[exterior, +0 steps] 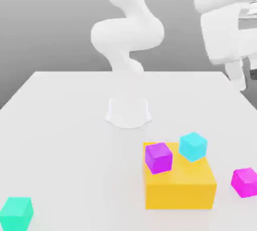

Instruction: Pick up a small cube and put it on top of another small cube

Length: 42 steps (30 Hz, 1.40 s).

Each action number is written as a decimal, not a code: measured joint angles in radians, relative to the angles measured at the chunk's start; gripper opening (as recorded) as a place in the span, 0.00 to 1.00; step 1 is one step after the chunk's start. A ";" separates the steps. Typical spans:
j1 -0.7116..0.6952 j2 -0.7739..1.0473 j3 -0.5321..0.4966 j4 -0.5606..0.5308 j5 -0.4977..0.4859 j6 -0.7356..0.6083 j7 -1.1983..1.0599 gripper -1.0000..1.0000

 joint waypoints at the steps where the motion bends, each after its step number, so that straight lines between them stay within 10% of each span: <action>1: 0.010 0.036 0.016 -0.005 0.000 0.014 -0.037 0.50; 16: 0.203 0.568 0.058 -0.032 -0.224 0.294 -0.274 0.50; 17: 0.205 0.589 0.055 -0.028 -0.227 0.310 -0.271 0.00; 23: 0.206 0.600 0.054 -0.026 -0.230 0.316 -0.270 0.00; 42: 0.096 -0.028 0.034 -0.266 -0.089 -0.078 -0.515 0.00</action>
